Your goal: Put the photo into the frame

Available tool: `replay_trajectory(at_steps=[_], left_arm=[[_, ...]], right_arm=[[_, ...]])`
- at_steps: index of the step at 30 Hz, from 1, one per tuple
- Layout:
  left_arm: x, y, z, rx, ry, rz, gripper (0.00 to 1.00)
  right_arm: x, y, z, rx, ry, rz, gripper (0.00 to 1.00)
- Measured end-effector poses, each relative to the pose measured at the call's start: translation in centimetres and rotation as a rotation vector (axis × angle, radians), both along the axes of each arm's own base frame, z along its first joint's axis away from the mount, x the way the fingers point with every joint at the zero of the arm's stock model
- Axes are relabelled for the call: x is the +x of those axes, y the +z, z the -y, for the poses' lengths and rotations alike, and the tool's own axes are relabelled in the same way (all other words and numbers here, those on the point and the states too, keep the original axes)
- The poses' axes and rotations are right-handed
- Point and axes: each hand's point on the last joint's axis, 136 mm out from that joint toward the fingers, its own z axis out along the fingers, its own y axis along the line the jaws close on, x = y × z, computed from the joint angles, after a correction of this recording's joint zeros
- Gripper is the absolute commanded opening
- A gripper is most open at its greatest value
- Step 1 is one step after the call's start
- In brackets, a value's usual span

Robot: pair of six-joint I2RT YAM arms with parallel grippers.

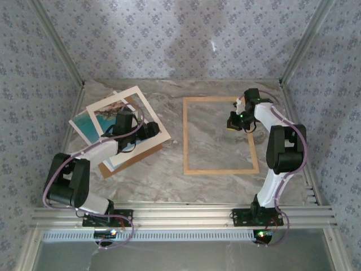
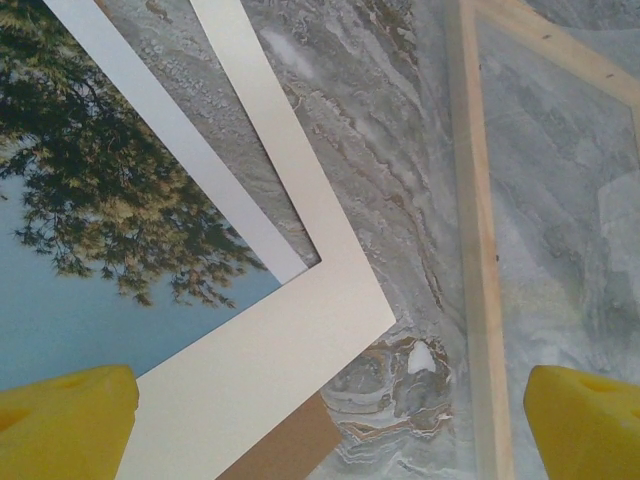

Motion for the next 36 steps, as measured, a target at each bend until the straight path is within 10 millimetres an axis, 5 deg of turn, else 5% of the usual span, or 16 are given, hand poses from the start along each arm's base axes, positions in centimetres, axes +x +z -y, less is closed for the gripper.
replay_trajectory(at_steps=[36], left_arm=[[0.1,-0.8,0.5,0.011,-0.011,-0.027,0.99]], right_arm=[[-0.2,0.0,1.7,-0.051,0.016,-0.016,0.0]])
